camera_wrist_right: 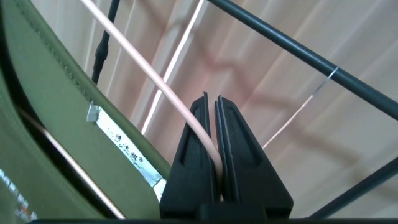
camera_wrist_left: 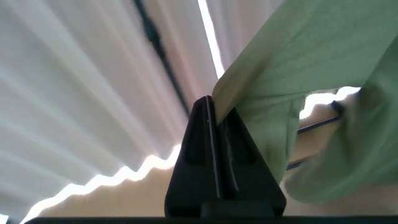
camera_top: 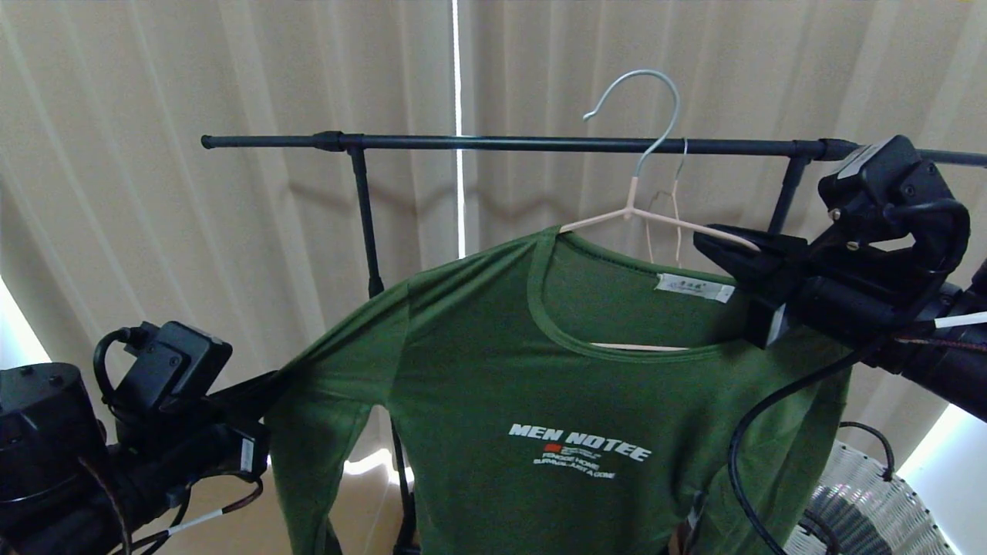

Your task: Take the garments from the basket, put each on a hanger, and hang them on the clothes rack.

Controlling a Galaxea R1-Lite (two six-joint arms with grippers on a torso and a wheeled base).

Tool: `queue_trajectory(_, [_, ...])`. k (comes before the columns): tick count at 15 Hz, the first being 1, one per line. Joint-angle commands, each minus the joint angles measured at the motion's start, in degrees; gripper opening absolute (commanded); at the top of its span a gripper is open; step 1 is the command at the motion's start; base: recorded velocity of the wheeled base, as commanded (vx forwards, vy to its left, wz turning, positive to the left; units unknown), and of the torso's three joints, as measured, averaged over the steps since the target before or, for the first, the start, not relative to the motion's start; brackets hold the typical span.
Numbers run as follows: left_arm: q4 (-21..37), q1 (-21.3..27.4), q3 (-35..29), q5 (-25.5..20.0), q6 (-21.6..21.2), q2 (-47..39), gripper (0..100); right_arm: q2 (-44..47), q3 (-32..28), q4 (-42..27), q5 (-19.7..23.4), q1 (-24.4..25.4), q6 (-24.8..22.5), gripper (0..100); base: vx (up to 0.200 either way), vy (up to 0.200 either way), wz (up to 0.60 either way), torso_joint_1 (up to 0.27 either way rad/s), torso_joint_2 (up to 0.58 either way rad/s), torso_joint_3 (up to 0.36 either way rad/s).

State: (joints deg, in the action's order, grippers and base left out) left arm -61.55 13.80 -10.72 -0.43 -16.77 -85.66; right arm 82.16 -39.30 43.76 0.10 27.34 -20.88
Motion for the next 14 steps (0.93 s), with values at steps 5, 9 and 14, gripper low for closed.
queue_trajectory(5, [0.0, 0.0, 0.6, -0.3, 0.4, 0.1, 0, -0.1, -0.1, 0.0, -0.2, -0.1, 0.0, 0, 0.0, 0.0, 0.0, 0.0, 0.0, 0.0])
queue_trajectory(9, [0.0, 2.5, 0.4, -0.4, 1.9, 1.9, 100, 0.4, -0.7, -0.2, -0.3, -1.2, 0.0, 0, 0.0, 0.0, 0.0, 0.0, 0.0, 0.0])
queue_trajectory(14, [0.0, 3.4, 0.6, -3.6, 3.2, 7.8, 100, -0.1, -0.7, -7.0, -1.7, -6.1, -0.2, 0, 0.0, 0.0, 0.0, 0.0, 0.0, 0.0])
